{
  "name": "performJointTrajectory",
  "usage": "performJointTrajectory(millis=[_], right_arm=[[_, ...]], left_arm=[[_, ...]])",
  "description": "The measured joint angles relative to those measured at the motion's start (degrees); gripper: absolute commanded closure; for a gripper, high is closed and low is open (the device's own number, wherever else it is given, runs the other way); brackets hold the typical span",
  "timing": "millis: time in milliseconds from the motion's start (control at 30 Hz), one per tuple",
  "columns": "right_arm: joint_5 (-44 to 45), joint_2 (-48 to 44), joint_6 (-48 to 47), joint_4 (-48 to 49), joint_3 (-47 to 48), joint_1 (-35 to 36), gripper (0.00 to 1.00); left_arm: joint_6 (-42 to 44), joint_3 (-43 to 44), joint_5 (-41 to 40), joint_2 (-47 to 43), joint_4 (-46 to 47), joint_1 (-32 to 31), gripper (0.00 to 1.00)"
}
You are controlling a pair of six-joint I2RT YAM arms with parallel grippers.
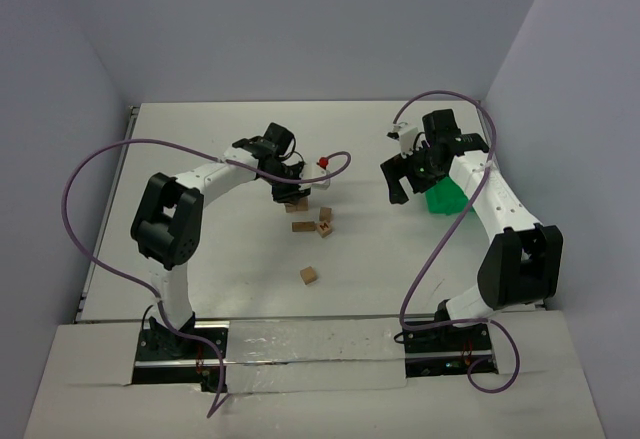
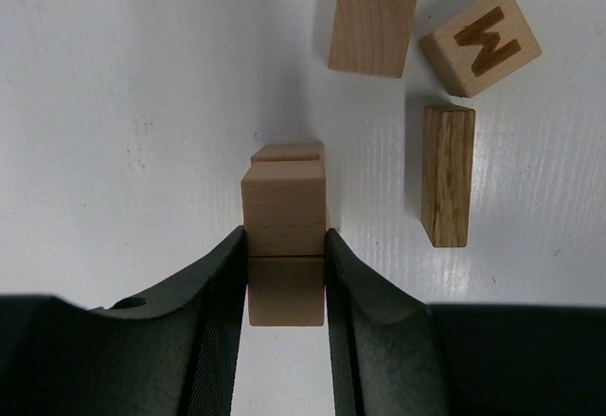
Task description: Build the wood block tower
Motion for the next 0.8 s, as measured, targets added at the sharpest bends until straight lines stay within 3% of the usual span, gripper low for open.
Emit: performJointTrajectory(millis=[333,567,733,800], right_arm=[[0.0,0.22,-0.17,0.35,-0.87,0.0,0.0],[-0.02,0.22,-0.17,0.55,-0.87,0.0,0.0],[-0.02,0.22,-0.2,0.54,-0.87,0.0,0.0],[-0.02,0.22,-0.2,0.55,-0.87,0.0,0.0]], left_arm=[[-0.02,0.24,-0.02,0.23,0.31,0.0,0.76],[-0.02,0.24,-0.02,0.25,0.4,0.0,0.61],[-0.03,0.24,-0.04,0.25,0.44,0.0,0.46],[-0.08,0.24,-0.07,0.25,0.44,0.0,0.35]])
